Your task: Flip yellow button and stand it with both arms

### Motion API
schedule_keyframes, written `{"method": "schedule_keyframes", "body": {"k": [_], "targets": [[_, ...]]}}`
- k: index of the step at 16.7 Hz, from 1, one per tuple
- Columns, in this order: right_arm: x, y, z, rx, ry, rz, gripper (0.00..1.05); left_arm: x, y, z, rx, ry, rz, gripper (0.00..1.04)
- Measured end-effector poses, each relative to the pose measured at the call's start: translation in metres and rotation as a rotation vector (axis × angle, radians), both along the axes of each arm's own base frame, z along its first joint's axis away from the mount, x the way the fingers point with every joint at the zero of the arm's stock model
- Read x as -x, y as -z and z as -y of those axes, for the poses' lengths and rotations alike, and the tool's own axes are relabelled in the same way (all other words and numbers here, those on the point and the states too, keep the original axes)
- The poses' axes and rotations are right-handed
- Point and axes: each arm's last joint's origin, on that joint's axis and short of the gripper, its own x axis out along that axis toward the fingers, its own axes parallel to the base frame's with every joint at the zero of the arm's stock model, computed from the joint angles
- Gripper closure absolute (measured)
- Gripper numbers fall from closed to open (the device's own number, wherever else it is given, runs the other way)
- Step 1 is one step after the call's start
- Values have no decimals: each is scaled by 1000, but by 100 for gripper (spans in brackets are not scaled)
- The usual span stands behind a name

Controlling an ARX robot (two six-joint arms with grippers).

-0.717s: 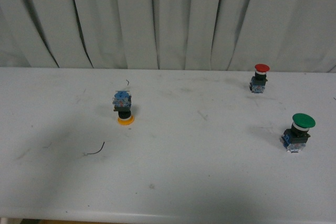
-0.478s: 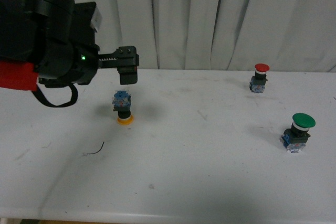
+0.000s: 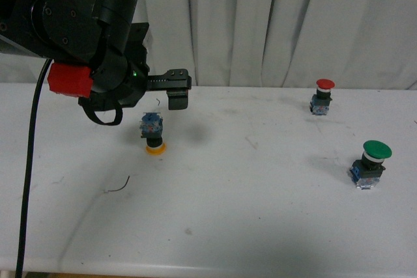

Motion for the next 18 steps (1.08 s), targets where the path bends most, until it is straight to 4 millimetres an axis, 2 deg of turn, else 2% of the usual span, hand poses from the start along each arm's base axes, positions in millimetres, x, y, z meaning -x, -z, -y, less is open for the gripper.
{"method": "schedule_keyframes", "body": {"k": [8, 12, 16, 18], "targets": [[0, 0, 0, 0, 0, 0, 6, 0, 8, -4, -29, 64, -35, 7], [0, 0, 0, 0, 0, 0, 6, -3, 28, -5, -40, 72, -92, 7], [0, 0, 0, 0, 0, 0, 6, -10, 23, -4, -44, 62, -65, 7], [0, 0, 0, 0, 0, 0, 6, -11, 27, -3, -53, 54, -70, 7]]}}
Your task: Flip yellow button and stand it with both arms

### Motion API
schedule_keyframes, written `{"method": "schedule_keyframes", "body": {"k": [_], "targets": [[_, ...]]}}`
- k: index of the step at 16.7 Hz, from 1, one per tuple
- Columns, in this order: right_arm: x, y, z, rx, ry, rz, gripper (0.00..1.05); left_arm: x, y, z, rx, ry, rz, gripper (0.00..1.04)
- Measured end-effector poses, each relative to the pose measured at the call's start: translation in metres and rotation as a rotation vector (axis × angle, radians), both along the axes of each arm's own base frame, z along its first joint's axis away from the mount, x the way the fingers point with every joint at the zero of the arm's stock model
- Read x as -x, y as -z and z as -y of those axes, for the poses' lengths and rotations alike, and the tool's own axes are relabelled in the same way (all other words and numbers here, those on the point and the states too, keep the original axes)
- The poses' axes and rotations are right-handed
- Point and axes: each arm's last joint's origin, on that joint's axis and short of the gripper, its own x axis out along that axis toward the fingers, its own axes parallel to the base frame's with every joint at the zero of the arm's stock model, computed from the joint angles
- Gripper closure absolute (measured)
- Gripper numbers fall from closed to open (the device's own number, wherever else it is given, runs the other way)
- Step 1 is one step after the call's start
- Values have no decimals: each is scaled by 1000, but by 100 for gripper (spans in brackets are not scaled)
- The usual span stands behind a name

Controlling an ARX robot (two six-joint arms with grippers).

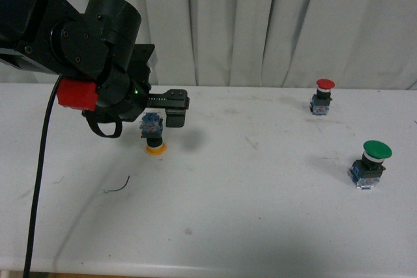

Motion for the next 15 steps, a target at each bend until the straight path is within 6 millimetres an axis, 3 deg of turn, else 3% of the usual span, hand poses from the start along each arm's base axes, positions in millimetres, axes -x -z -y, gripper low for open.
{"method": "schedule_keyframes", "body": {"k": [1, 6, 7, 10, 12, 15], "targets": [[0, 0, 0, 0, 0, 0, 6, 0, 3, 0, -2, 1, -12, 10], [0, 0, 0, 0, 0, 0, 6, 0, 5, 0, -4, 2, -26, 64], [0, 0, 0, 0, 0, 0, 6, 0, 5, 0, -4, 3, -25, 68], [0, 0, 0, 0, 0, 0, 6, 1, 4, 1, -7, 11, -7, 69], [0, 0, 0, 0, 0, 0, 6, 14, -5, 5, -10, 38, 28, 69], [0, 0, 0, 0, 0, 0, 6, 58, -60, 19, 46, 115, 212, 69]]}}
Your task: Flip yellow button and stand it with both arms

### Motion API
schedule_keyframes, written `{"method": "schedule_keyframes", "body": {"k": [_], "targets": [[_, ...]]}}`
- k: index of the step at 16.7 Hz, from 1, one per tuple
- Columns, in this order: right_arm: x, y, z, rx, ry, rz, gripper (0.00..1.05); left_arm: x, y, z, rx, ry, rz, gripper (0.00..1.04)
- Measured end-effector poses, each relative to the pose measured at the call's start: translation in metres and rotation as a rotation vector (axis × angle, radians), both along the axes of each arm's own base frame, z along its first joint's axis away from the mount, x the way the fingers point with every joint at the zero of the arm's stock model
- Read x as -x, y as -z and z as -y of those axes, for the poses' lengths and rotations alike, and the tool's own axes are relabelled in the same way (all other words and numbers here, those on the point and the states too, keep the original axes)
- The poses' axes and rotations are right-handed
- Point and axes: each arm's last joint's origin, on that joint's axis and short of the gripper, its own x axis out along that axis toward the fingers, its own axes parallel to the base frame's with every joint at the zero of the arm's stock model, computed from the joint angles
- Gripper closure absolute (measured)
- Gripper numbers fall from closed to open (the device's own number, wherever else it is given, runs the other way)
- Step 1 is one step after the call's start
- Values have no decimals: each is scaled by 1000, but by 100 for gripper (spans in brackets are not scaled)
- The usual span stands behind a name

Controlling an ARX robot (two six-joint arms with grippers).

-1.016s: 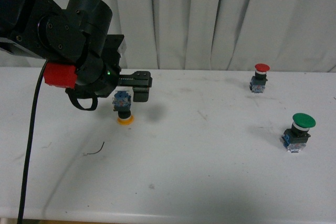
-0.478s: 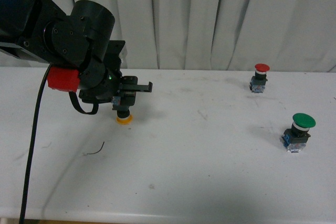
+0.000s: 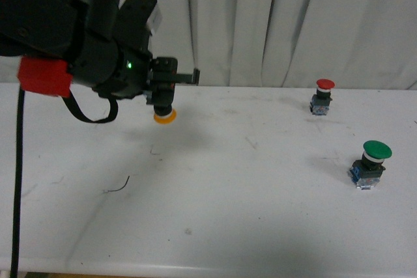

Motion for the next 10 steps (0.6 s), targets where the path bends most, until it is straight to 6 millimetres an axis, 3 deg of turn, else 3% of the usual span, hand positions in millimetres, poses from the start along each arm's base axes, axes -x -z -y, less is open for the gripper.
{"method": "schedule_keyframes", "body": {"k": [1, 3, 10], "targets": [[0, 0, 0, 0, 0, 0, 6, 25, -20, 8, 16, 49, 65, 69], [0, 0, 0, 0, 0, 0, 6, 55, -34, 17, 36, 107, 118, 69], [0, 0, 0, 0, 0, 0, 6, 108, -44, 24, 69, 190, 169, 69]]}}
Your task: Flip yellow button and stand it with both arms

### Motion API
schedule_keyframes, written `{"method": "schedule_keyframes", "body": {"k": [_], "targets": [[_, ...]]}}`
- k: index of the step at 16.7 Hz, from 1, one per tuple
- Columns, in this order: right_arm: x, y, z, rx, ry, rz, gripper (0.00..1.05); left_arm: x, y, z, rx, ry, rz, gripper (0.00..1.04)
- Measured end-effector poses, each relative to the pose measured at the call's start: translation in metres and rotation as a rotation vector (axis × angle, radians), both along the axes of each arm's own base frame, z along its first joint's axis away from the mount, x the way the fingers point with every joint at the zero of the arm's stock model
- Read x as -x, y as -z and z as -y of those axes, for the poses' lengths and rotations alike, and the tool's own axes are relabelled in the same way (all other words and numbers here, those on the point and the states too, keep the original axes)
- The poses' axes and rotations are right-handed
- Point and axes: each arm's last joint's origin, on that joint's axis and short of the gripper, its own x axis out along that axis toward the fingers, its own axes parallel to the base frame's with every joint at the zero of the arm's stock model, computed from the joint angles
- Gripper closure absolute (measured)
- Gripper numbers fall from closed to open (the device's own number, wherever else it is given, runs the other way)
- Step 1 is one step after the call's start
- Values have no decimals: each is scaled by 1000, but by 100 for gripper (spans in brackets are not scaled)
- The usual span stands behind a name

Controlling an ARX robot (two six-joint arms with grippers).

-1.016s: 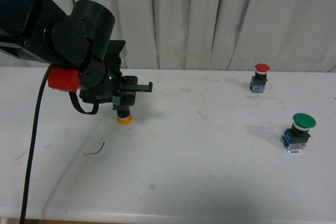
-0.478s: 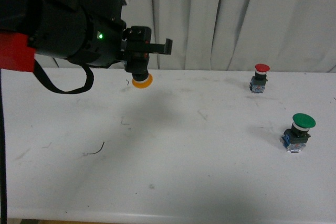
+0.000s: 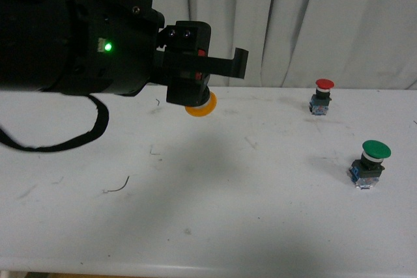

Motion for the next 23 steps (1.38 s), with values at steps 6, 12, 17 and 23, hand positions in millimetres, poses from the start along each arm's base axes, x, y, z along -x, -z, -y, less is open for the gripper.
{"method": "schedule_keyframes", "body": {"k": [6, 12, 17, 23], "targets": [[0, 0, 0, 0, 0, 0, 6, 41, -4, -8, 226, 119, 41, 69], [0, 0, 0, 0, 0, 0, 6, 37, -2, -10, 565, 269, 68, 69], [0, 0, 0, 0, 0, 0, 6, 25, 25, -8, 940, 306, -74, 69], [0, 0, 0, 0, 0, 0, 6, 18, 49, -11, 1045, 202, -264, 69]]}}
